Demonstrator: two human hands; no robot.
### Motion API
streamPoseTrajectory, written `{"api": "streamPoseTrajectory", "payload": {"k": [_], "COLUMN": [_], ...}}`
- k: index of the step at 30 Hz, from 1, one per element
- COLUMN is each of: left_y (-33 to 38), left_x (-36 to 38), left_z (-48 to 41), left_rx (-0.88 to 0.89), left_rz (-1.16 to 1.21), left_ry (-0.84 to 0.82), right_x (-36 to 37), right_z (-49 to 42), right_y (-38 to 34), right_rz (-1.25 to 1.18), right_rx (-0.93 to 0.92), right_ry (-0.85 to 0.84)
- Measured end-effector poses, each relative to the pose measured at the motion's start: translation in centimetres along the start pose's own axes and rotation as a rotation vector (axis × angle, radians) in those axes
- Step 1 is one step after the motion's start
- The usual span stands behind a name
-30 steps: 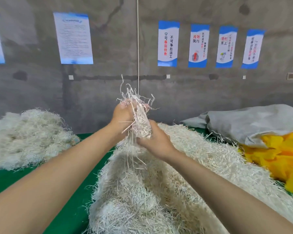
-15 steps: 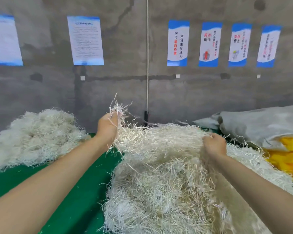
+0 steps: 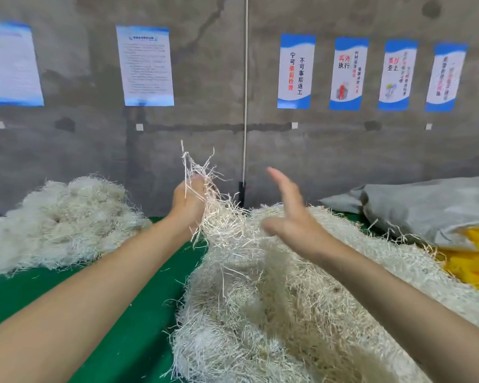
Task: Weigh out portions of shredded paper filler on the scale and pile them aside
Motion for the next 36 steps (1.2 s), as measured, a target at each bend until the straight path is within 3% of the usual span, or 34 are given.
{"api": "streamPoseTrajectory", "payload": {"k": [2, 3, 7, 13, 16, 19, 22, 25, 28, 31, 33, 36], "left_y": [0.4, 0.6, 1.1, 0.4, 0.1, -0.1, -0.4, -1.2, -2.5, -3.1, -2.5, -1.3], "left_x": [0.7, 0.9, 0.1, -0.5, -1.0, -1.9, -3.1, -3.8, -3.1, -2.2, -2.0, -1.5], "left_z": [0.4, 0.6, 0.5, 0.9, 1.0, 1.8, 2.4, 2.9, 3.2, 3.3, 3.2, 3.1], "left_rx": [-0.003, -0.006, -0.092, -0.221, -0.133, 0.047, 0.169, 0.110, 0.135, 0.201, 0.196, 0.187], "left_rz": [-0.008, -0.021, 0.208, 0.110, -0.227, -0.563, -0.927, -1.298, -1.546, -1.398, -1.157, -0.830], "left_ry": [0.008, 0.010, -0.025, -0.108, -0.186, -0.403, -0.640, -0.881, -0.984, -0.952, -0.854, -0.695], "right_x": [2.8, 4.0, 5.2, 3.9, 2.7, 0.5, -2.3, -3.4, -3.1, -3.2, -3.6, -2.7], "right_z": [-1.1, -1.6, -3.0, -3.5, -3.3, -2.8, -1.8, -1.0, -0.8, -0.8, -0.8, -0.3], "right_y": [-1.1, -1.1, 0.3, 2.6, 4.1, 6.2, 8.0, 8.8, 8.7, 7.8, 7.5, 6.4], "right_rz": [0.061, 0.138, 0.321, -0.049, -0.081, -0.075, -0.226, -0.323, -0.441, -0.558, -0.418, -0.095], "right_rx": [0.026, 0.034, -0.038, 0.089, 0.124, 0.269, 0.418, 0.470, 0.486, 0.464, 0.408, 0.281], "right_ry": [-0.220, -0.195, 0.180, 0.159, 0.211, 0.367, 0.453, 0.402, 0.382, 0.402, 0.398, 0.108]}}
Point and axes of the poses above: each hand's wrist, its own z-axis away from the middle knuckle, its own x-axis out of the palm, y = z × x, the point moved 1 cm from there along -z, towards the middle knuckle, and after that the axes turned 6 degrees about -y, right-handed, at the moved point
